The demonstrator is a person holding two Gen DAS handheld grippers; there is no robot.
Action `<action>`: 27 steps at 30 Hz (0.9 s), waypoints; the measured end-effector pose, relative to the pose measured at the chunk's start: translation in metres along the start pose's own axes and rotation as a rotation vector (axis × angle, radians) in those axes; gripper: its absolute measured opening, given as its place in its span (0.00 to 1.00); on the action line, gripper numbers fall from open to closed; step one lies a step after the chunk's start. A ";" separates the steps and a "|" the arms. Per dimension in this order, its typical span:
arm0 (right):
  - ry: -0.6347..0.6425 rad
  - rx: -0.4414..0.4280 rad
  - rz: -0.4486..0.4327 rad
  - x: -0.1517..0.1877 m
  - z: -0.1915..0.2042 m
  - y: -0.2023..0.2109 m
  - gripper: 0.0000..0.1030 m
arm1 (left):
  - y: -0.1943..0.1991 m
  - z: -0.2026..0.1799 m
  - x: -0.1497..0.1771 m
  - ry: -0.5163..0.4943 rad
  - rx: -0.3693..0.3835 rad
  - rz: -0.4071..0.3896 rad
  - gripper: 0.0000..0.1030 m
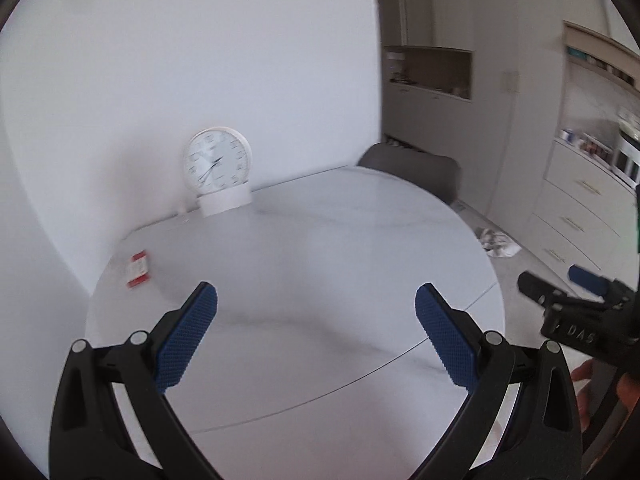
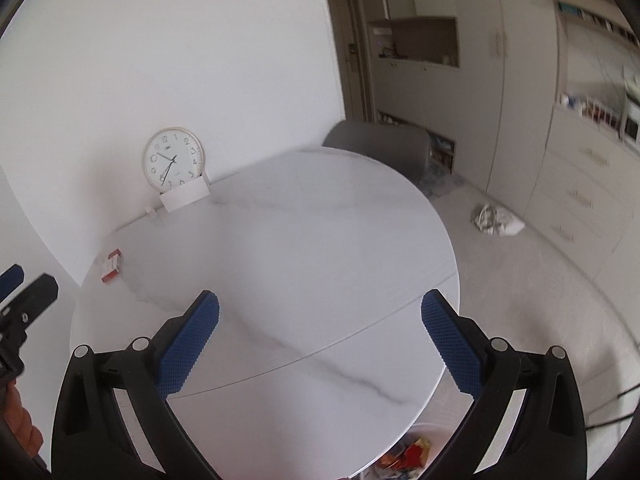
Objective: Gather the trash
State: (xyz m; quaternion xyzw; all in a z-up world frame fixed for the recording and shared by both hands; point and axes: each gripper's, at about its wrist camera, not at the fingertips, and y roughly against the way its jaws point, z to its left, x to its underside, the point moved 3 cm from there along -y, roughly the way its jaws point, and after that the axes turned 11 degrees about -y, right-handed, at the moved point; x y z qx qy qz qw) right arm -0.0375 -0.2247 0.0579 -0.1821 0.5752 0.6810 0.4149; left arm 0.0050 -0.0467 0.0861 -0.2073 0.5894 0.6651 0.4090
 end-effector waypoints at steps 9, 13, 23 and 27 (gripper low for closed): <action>0.074 -0.094 0.092 0.020 0.037 -0.010 0.98 | 0.001 0.038 0.030 0.076 -0.050 0.079 0.92; 0.094 -0.107 0.109 0.027 0.047 -0.014 0.98 | -0.001 0.045 0.035 0.106 -0.077 0.094 0.92; 0.130 -0.106 0.122 0.034 0.060 -0.018 0.98 | -0.006 0.045 0.038 0.131 -0.075 0.111 0.92; 0.131 -0.100 0.123 0.034 0.061 -0.020 0.98 | -0.013 0.043 0.040 0.123 -0.075 0.126 0.92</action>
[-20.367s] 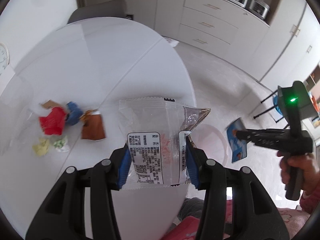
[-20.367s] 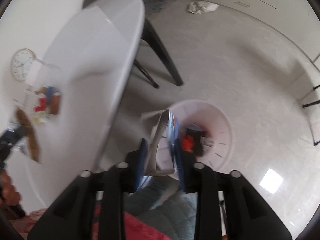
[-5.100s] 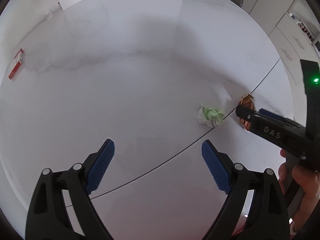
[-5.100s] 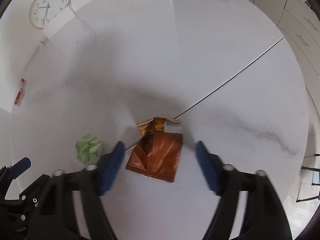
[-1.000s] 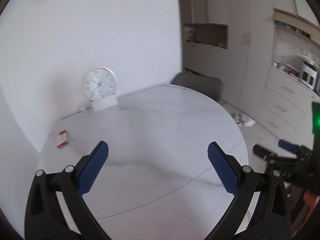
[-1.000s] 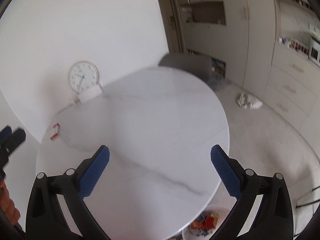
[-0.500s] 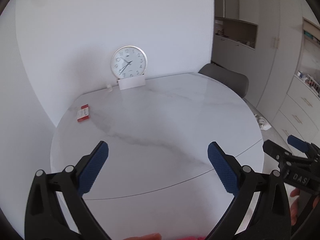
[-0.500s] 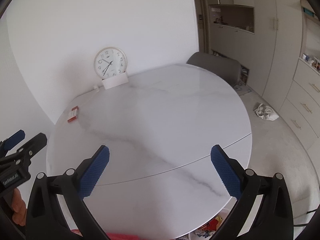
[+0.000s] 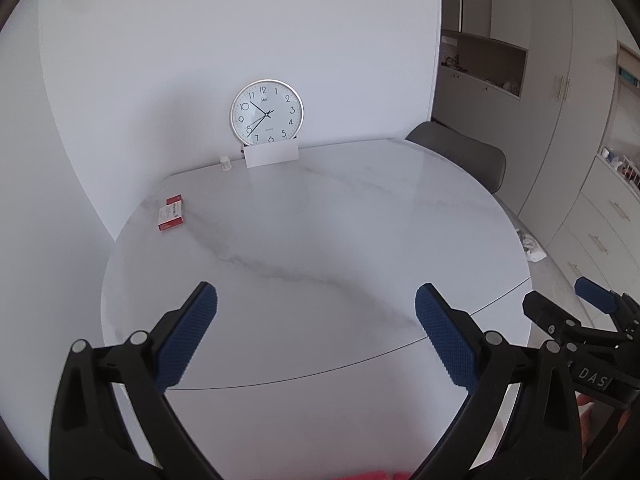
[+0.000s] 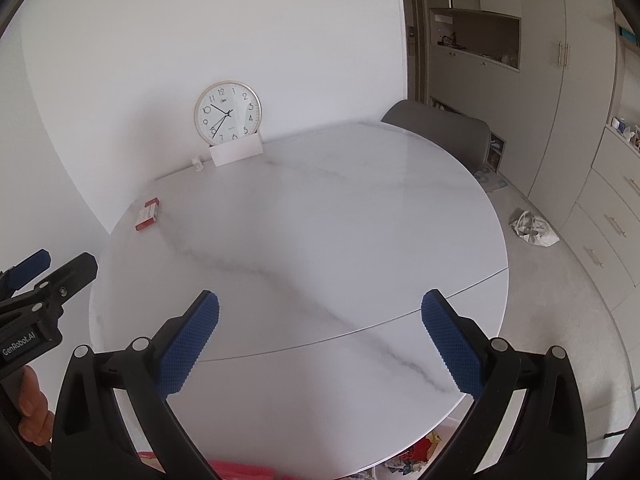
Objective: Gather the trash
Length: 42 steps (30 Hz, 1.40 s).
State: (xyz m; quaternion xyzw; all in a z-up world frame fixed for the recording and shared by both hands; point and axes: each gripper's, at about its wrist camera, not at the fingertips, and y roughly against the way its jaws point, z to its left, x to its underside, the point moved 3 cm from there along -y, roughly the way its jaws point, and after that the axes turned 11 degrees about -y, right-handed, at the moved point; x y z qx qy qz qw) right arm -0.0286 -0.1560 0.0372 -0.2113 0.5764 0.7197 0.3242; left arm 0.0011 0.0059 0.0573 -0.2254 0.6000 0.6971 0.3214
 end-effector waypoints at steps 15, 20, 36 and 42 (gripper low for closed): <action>0.016 0.001 0.009 0.001 0.003 -0.006 0.98 | -0.009 -0.002 0.002 -0.007 0.000 0.014 0.92; 0.016 0.001 0.009 0.001 0.004 -0.006 0.98 | -0.011 -0.001 0.003 -0.007 -0.001 0.015 0.92; 0.024 -0.006 0.011 -0.001 0.005 -0.009 0.98 | -0.013 0.001 0.002 -0.005 -0.003 0.019 0.92; 0.026 -0.008 0.012 -0.001 0.005 -0.009 0.98 | -0.013 0.004 0.004 -0.002 -0.009 0.019 0.92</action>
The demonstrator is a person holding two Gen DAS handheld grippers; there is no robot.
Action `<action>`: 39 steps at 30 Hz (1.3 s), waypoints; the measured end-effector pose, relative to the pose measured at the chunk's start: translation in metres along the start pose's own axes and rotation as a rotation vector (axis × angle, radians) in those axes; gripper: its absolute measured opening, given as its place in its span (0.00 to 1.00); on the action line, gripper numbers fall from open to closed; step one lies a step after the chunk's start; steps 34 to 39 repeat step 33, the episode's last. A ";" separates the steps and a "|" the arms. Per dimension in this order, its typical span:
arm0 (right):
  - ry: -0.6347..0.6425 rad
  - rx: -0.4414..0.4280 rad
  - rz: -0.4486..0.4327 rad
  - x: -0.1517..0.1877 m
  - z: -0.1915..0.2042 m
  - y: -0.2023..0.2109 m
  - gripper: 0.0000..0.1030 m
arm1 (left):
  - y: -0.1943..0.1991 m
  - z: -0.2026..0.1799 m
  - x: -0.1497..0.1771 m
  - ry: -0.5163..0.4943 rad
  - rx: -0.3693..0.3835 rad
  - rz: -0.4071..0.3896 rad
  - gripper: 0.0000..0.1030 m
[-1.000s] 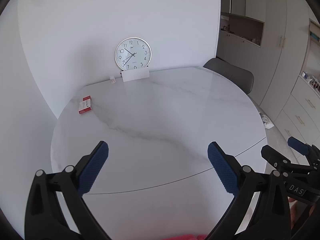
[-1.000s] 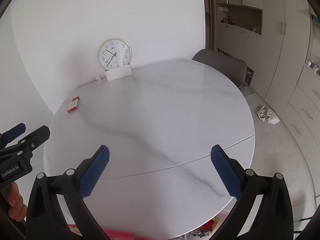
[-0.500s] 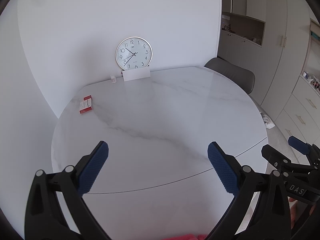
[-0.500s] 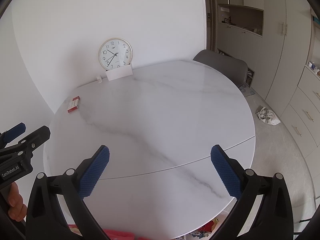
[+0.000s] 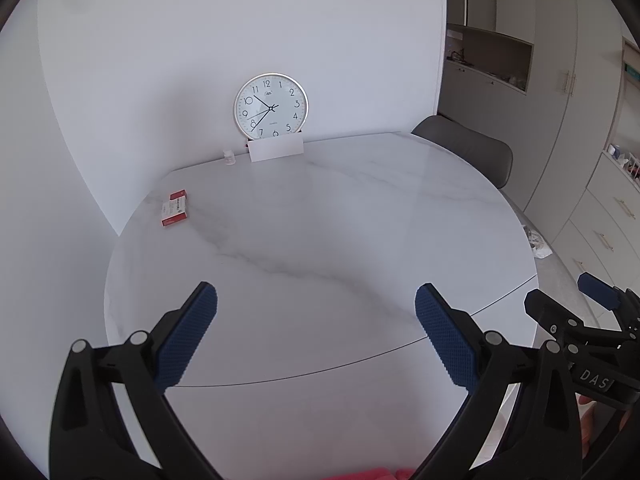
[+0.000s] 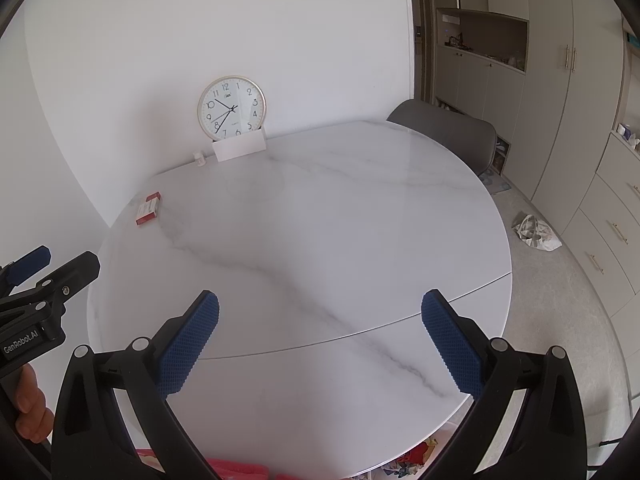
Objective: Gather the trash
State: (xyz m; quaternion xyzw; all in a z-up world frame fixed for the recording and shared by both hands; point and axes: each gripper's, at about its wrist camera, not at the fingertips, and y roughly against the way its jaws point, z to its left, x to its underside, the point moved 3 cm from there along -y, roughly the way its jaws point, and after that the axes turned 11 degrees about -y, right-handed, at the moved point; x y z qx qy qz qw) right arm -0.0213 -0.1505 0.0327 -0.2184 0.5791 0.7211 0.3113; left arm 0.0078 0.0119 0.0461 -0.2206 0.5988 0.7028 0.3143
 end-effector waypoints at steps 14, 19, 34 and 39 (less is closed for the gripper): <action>0.005 0.000 0.007 0.001 -0.002 -0.001 0.98 | -0.001 0.004 0.003 -0.001 0.006 0.003 0.92; 0.006 0.001 0.010 0.003 -0.004 -0.001 0.98 | -0.001 0.003 0.003 -0.001 0.014 -0.001 0.92; 0.006 0.006 0.021 0.010 -0.011 -0.002 0.98 | -0.014 0.005 0.005 0.026 0.048 0.049 0.92; 0.006 0.006 0.021 0.010 -0.011 -0.002 0.98 | -0.014 0.005 0.005 0.026 0.048 0.049 0.92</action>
